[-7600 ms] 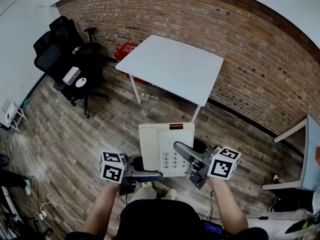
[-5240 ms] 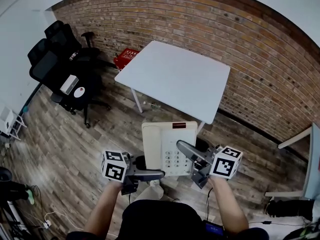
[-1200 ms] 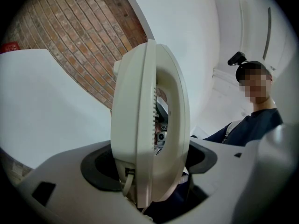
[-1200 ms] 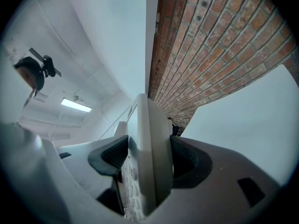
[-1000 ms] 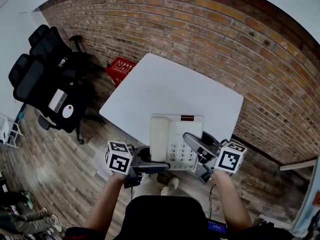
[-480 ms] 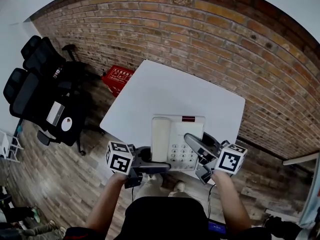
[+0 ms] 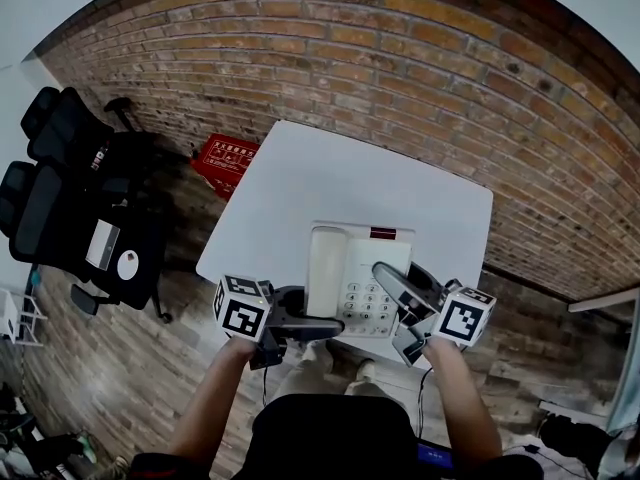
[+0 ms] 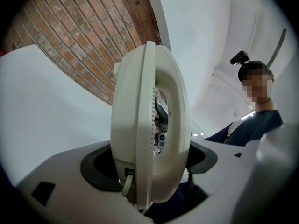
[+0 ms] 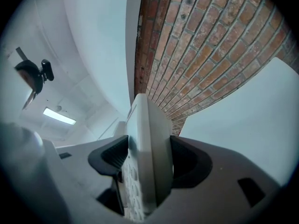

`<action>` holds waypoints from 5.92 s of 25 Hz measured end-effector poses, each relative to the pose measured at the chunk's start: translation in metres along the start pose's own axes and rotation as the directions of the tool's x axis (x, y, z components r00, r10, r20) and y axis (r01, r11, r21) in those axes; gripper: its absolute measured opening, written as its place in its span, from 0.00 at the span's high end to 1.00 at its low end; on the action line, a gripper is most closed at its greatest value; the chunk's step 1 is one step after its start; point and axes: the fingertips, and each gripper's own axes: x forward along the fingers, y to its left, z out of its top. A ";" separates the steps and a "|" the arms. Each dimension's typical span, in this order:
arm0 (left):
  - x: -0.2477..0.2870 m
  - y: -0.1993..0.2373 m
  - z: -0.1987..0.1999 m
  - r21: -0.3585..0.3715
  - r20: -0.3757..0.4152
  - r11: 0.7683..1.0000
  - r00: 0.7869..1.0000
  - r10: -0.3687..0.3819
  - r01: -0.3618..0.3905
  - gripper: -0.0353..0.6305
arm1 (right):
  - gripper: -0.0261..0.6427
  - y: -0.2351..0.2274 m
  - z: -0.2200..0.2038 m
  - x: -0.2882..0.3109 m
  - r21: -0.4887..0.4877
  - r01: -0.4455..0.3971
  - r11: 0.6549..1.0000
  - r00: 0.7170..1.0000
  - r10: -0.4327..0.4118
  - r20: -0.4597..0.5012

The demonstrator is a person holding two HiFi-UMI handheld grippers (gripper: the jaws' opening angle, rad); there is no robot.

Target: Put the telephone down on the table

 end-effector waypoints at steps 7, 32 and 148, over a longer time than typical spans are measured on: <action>-0.005 0.023 0.013 -0.022 -0.043 1.000 0.999 -0.013 0.012 0.36 | 0.56 -0.019 0.005 0.016 0.023 0.038 0.999 0.999 -0.039 0.023; 0.001 0.123 0.038 -0.068 -0.169 0.997 0.984 -0.051 0.040 0.35 | 0.56 -0.108 0.005 0.059 0.148 0.112 0.983 0.986 -0.129 0.108; 0.026 0.303 0.040 -0.323 -0.221 0.945 0.975 -0.020 -0.054 0.36 | 0.47 -0.299 -0.033 0.111 0.209 0.538 0.816 0.843 -0.525 -0.121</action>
